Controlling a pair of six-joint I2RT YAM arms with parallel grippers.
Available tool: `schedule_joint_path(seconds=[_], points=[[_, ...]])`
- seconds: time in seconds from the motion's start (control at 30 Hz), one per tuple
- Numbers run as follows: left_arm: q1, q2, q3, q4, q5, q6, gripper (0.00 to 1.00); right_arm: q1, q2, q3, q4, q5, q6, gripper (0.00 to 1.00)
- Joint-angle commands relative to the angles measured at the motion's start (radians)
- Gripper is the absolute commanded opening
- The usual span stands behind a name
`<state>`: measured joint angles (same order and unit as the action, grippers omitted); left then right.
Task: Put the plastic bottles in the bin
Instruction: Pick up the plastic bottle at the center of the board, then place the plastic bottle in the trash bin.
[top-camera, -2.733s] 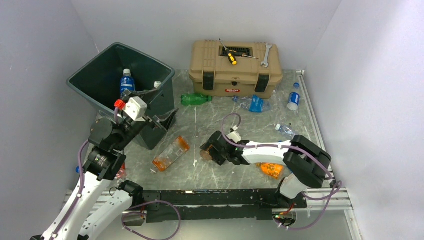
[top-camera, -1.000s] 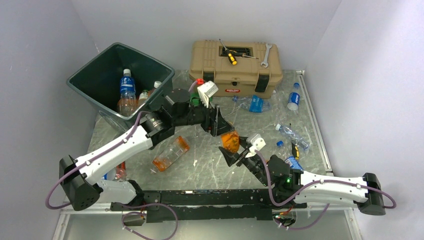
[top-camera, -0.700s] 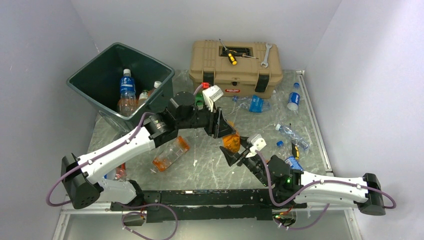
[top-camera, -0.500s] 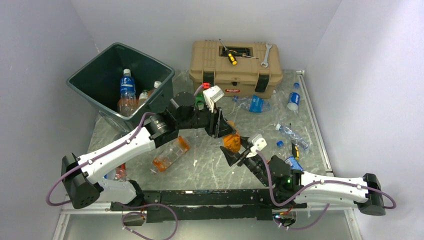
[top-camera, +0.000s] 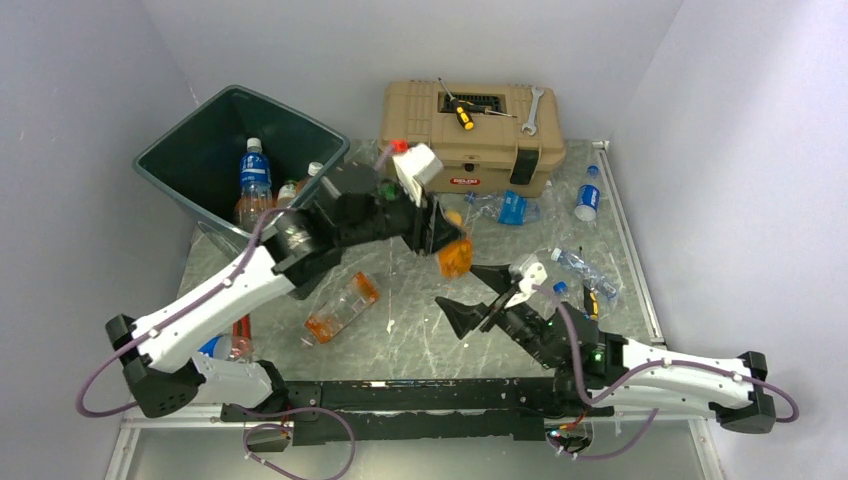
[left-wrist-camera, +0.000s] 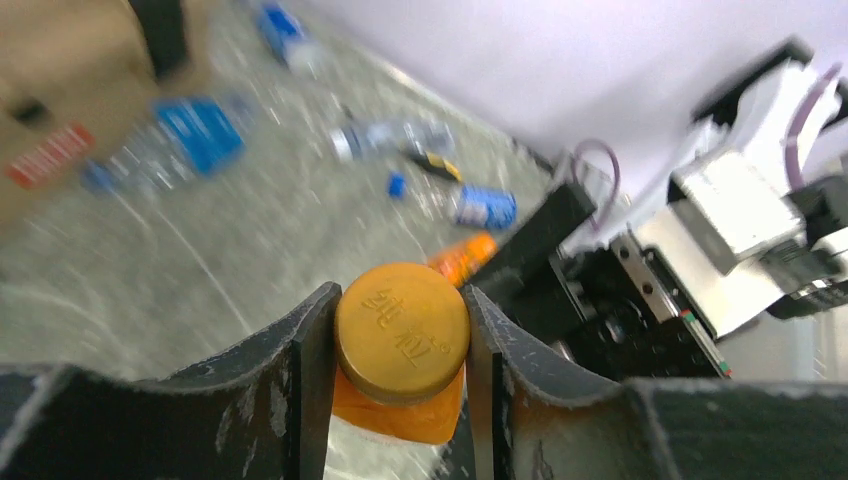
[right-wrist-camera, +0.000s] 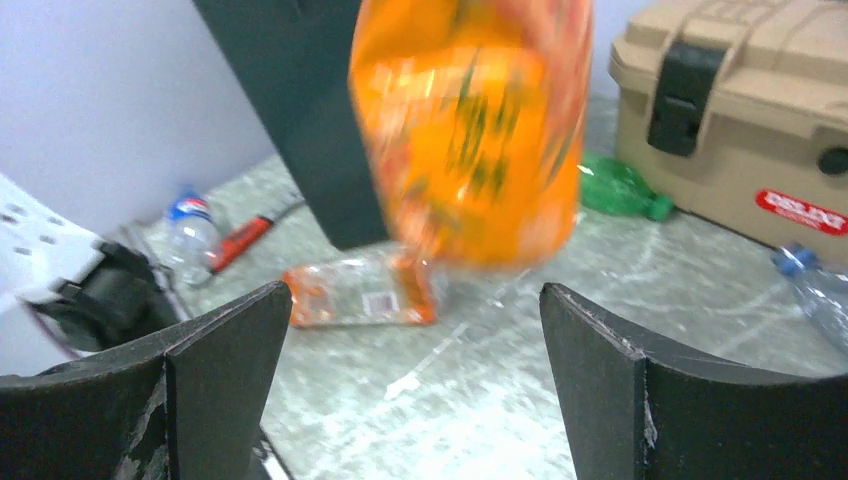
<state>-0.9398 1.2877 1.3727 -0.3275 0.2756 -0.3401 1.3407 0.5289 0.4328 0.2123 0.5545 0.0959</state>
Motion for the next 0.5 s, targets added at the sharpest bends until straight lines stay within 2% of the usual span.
schedule_joint_path(seconds=[0.0,0.13,0.27,0.33,0.4,0.47], points=[[-0.002,-0.077,0.261,-0.070,-0.199,0.211,0.00,0.005,-0.049,0.133,-0.109,-0.107,0.078,1.00],[-0.003,-0.095,0.387,-0.091,-0.424,0.416,0.00,0.005,-0.101,0.126,-0.139,-0.082,0.111,1.00],[0.001,-0.099,0.440,-0.053,-0.761,0.634,0.00,0.005,-0.138,0.088,-0.173,0.043,0.157,1.00],[0.029,-0.084,0.476,-0.035,-0.885,0.716,0.00,0.005,-0.137,0.078,-0.205,0.148,0.200,1.00],[0.126,-0.052,0.533,-0.091,-0.918,0.695,0.00,0.005,-0.129,0.074,-0.265,0.246,0.244,1.00],[0.317,-0.020,0.600,-0.201,-0.830,0.579,0.00,0.003,-0.129,0.061,-0.273,0.281,0.265,1.00]])
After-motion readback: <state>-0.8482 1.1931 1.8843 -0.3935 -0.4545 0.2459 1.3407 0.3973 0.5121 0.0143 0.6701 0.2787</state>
